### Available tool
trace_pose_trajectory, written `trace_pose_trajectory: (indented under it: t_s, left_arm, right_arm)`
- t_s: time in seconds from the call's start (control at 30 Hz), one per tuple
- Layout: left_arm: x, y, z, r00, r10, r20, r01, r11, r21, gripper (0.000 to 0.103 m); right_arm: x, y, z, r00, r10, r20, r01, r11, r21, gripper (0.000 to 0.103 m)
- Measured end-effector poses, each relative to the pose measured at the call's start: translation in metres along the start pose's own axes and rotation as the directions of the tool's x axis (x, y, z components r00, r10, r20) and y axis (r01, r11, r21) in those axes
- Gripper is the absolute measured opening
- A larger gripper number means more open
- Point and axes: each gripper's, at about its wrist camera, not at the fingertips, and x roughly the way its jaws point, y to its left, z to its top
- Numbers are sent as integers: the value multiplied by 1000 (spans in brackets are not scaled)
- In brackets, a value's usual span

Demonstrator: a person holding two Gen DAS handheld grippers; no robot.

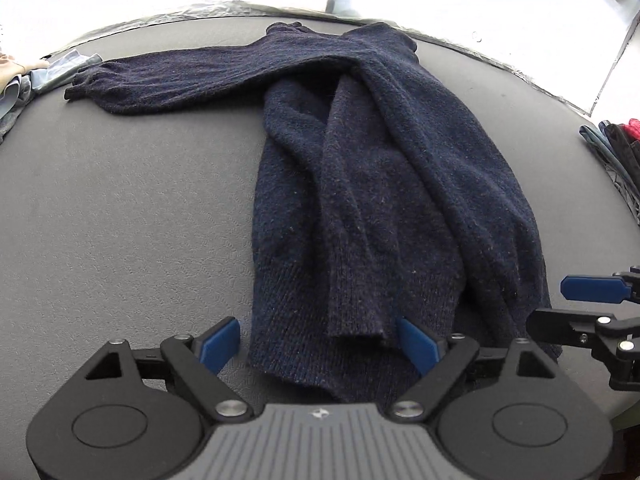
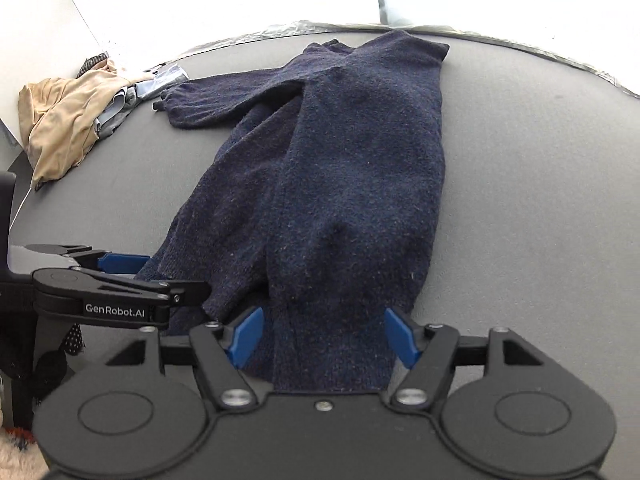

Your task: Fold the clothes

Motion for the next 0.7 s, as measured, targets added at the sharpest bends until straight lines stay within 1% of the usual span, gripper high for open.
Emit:
trace_pose_trajectory:
  t_s: [0.07, 0.13, 0.2, 0.23, 0.4, 0.47, 0.7]
  left_arm:
    - [-1, 4, 3, 1000, -6, -4, 6, 1000, -23, 90]
    - [-6, 8, 5, 1000, -5, 14, 5, 999, -40, 90]
    - [-11, 11, 10, 999, 7, 40, -5, 999, -49, 90]
    - [-13, 14, 12, 999, 12, 50, -9, 999, -53, 90]
    - [-22, 31, 26, 995, 30, 96, -21, 995, -98, 90]
    - [-24, 41, 33, 993, 43, 110, -29, 992, -123, 90]
    - [-14, 80, 64, 986, 96, 135, -70, 980, -186, 91]
  right_arm:
    - [-1, -3, 5, 1000, 15, 18, -15, 1000, 16, 87]
    - [2, -7, 8, 1000, 23, 18, -24, 999, 33, 92]
    - [5, -9, 12, 1000, 22, 15, -22, 999, 45, 94]
    - [6, -10, 15, 1000, 20, 21, -21, 999, 48, 97]
    - [10, -12, 34, 996, 39, 78, -44, 997, 70, 100]
    - [14, -11, 44, 995, 32, 99, -39, 997, 72, 101]
    - [45, -11, 84, 990, -43, 133, 29, 994, 105, 102]
